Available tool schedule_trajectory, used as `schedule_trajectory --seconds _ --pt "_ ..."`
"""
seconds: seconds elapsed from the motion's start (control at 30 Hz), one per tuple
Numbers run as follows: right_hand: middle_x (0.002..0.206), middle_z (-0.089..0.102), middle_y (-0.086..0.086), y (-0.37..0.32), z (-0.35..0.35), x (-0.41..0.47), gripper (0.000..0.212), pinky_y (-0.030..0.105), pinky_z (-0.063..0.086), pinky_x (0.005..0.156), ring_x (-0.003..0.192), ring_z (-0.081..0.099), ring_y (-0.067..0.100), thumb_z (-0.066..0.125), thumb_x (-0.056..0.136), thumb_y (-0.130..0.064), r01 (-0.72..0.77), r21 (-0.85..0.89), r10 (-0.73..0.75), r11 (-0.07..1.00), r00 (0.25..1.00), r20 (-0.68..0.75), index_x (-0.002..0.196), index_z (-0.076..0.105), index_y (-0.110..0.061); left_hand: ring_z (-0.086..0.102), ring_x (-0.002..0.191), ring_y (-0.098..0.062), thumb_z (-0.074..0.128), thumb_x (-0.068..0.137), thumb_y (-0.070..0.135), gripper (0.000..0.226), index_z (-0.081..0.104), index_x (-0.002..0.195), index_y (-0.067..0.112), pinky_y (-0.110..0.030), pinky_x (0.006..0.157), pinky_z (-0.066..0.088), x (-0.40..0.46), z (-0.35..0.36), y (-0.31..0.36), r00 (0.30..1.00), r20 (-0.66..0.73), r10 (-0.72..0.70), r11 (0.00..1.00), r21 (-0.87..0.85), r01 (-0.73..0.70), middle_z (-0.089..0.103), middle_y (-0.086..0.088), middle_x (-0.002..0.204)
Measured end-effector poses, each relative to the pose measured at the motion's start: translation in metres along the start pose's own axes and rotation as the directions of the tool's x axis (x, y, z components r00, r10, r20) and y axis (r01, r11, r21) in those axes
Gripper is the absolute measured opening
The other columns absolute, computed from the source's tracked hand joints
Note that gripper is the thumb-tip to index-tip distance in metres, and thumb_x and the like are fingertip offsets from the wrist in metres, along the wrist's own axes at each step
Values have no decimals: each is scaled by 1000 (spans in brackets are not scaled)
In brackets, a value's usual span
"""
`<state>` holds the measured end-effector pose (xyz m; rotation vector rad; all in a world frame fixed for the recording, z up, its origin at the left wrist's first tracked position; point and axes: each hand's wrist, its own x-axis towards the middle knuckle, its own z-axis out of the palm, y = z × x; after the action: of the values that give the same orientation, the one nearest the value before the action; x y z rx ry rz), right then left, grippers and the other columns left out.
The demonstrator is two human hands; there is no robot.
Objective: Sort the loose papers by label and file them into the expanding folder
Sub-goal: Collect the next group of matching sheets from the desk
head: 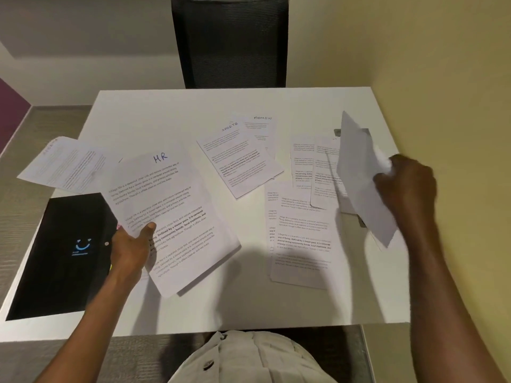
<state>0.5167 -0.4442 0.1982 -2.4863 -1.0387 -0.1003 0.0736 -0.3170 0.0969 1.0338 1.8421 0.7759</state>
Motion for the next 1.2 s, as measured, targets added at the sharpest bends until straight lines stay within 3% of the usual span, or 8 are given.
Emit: schedule_trajectory --seconds 0.17,0.3,0.37,0.53,0.73,0.83,1.0,1.2 --pt "85 60 15 11 103 -21 14 31 36 61 76 53 28 51 89 -15 28 -115 5 993 961 275 92 62 -6 56 125 -33 63 97 16 43 53 138 15 -48 101 47 -4 2 3 1000 12 20 1000 -7 -19 60 -7 137" --pt "54 51 6 41 171 -40 22 19 36 39 47 50 19 71 74 -15 142 -300 63 943 812 580 62 54 -12 55 126 -35 63 97 17 41 53 136 17 -53 100 47 -5 -2 1 999 39 3 1000 8 -3 60 -6 136" --pt "55 55 10 47 185 -53 20 29 49 49 54 56 24 75 67 -12 186 -430 72 884 853 517 62 57 -6 56 125 -35 63 96 17 39 53 135 18 -53 97 48 -4 -5 0 999 43 -2 1000 14 2 60 -6 135" --pt "123 57 26 20 192 -80 41 48 42 93 116 50 42 60 83 -28 32 -457 264 889 781 566 114 63 -2 56 123 -35 62 97 17 38 52 133 17 -51 93 48 -2 -8 -1 998 57 -4 1000 17 3 60 -7 133" --pt "83 52 19 -33 235 -117 21 33 46 45 71 52 33 70 60 -6 288 -125 -192 949 847 496 78 59 0 56 124 -34 61 97 16 39 52 135 16 -47 92 47 0 -14 -6 997 83 6 1000 29 -9 61 -7 134" --pt "89 54 21 -65 246 -124 32 35 47 53 78 55 35 77 61 -24 196 -139 -82 971 812 578 80 63 -2 54 126 -34 61 98 15 38 52 135 15 -47 93 46 1 -15 -7 994 110 18 999 44 -23 59 -8 136" --pt "141 36 21 -91 258 -136 70 45 37 93 122 37 37 56 85 -54 176 -244 -2 954 816 578 134 47 -5 57 117 -27 61 98 16 37 53 134 13 -39 85 46 9 -15 -7 985 165 49 996 61 -60 60 -5 133" --pt "139 32 17 -123 255 -198 42 43 37 94 122 32 36 52 89 -35 358 -75 -236 931 743 626 123 52 -10 58 114 -24 62 97 19 39 55 135 14 -38 91 46 29 -21 -14 982 177 63 995 71 -77 62 -5 133"
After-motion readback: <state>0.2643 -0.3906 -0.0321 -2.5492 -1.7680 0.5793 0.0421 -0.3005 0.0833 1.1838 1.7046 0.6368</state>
